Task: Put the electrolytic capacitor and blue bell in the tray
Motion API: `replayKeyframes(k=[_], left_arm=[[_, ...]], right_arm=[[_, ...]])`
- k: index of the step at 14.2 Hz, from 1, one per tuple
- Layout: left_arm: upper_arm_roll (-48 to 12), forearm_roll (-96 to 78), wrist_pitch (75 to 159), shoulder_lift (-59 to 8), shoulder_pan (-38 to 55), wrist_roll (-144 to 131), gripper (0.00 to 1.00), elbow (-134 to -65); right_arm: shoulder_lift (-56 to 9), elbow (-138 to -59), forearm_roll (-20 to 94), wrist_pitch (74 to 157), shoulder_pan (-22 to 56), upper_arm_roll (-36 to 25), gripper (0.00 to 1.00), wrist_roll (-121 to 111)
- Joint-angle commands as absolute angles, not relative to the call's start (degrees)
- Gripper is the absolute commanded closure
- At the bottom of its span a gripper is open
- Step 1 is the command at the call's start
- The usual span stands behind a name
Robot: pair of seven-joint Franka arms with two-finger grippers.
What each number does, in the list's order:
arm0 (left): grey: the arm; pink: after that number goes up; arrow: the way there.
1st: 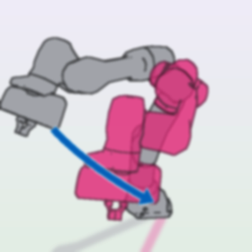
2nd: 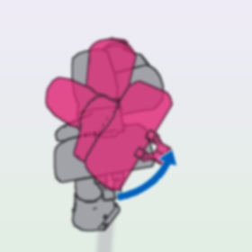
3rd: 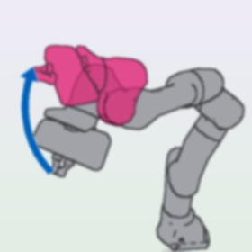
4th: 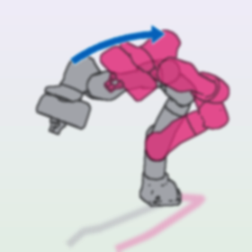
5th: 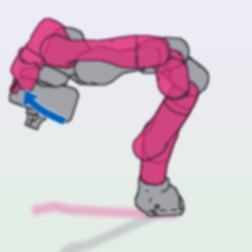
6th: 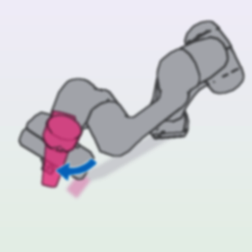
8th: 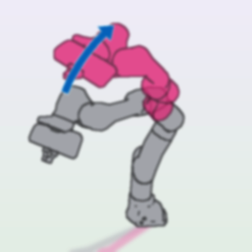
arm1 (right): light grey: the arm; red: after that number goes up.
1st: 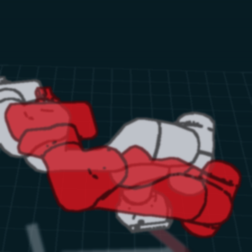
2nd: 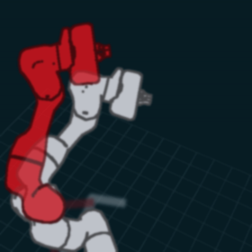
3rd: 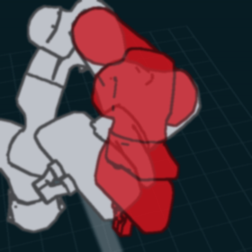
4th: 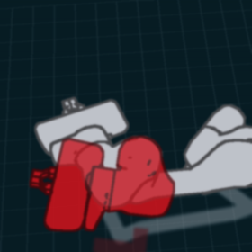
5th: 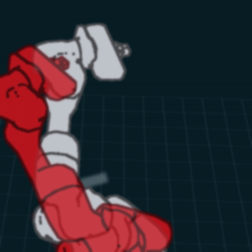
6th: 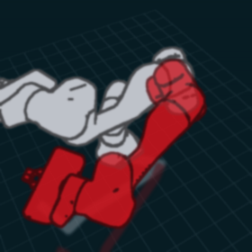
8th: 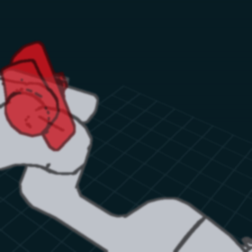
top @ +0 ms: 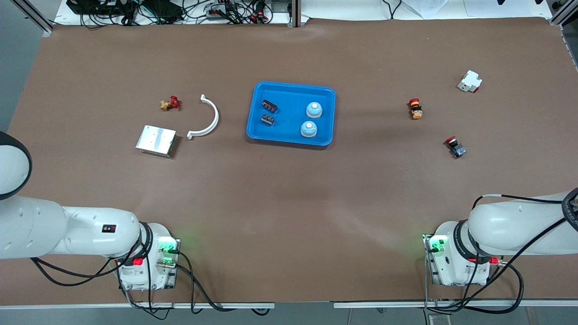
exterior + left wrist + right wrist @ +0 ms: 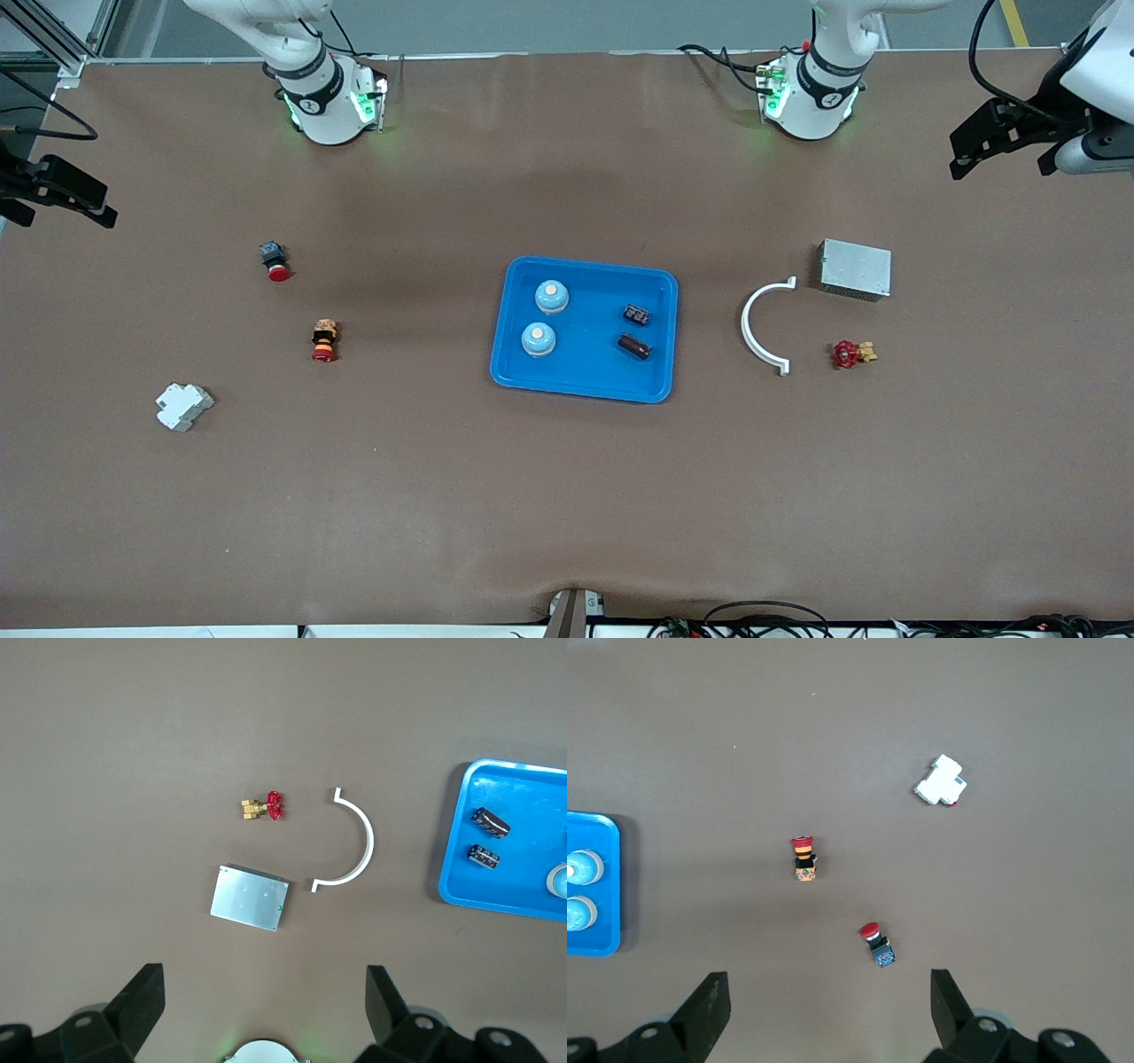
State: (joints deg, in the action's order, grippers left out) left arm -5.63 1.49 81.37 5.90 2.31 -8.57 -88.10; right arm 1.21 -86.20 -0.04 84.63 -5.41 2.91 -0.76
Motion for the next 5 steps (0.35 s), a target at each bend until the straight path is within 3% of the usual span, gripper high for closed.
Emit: replayKeyframes(k=[1, 5], left_arm=[[-5.7, 0.9, 79.7, 6.2, 1.9, -7.7, 0.0, -87.0], [-5.8, 0.8, 79.5, 6.2, 2.0, -7.8, 0.0, -87.0]], right_arm=[[2.5, -86.7, 0.7, 84.4, -6.2, 3.3, 0.0, -1.1], [2.6, -86.8, 0.8, 84.4, -6.6, 3.3, 0.0, -1.0]])
